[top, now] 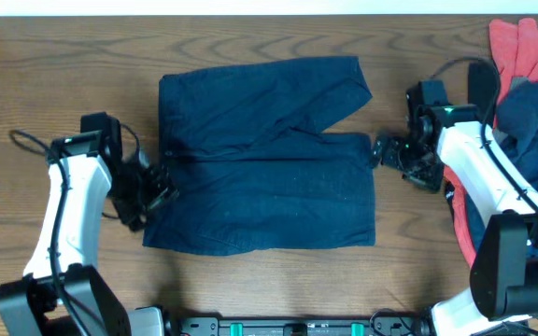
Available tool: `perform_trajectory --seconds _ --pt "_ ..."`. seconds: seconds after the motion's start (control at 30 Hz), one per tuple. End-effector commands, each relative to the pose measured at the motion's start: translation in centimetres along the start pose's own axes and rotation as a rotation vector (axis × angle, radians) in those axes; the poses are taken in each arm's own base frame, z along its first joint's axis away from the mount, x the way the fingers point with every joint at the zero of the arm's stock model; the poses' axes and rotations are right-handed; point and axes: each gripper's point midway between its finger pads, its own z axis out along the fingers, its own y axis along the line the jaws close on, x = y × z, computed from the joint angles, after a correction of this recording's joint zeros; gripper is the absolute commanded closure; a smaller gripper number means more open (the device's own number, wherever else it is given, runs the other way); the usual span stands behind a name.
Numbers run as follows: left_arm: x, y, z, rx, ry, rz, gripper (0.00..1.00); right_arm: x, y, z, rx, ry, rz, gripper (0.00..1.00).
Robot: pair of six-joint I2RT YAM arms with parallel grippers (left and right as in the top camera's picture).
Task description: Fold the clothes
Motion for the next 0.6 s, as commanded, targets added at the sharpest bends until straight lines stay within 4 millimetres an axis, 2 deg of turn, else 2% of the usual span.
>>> perform_trajectory --seconds 0.0,0.23,0.3,0.43,0.57 --pt "1.3 1.2 0.2 -0.054 0.044 -0.172 0.27 2.8 1.3 0.4 -0.096 0.158 0.207 0.01" --pt "2.0 5.4 2.0 -0.234 0.009 -0.381 0.28 6.9 -0.2 2.1 0.005 0.248 0.337 0.01" --pt "2.0 5.9 2.5 -0.238 -0.013 -0.394 0.28 7.8 -0.4 2.5 0.016 0.256 0.342 0.01" --pt "1.5 6.8 3.4 -0.233 -0.091 -0.427 0.28 8.9 -0.6 2.8 0.006 0.236 0.346 0.01" --pt "0.1 8.2 3.8 -0.268 -0.209 -0.431 0.28 9.5 -0.7 2.2 -0.019 0.212 0.338 0.01"
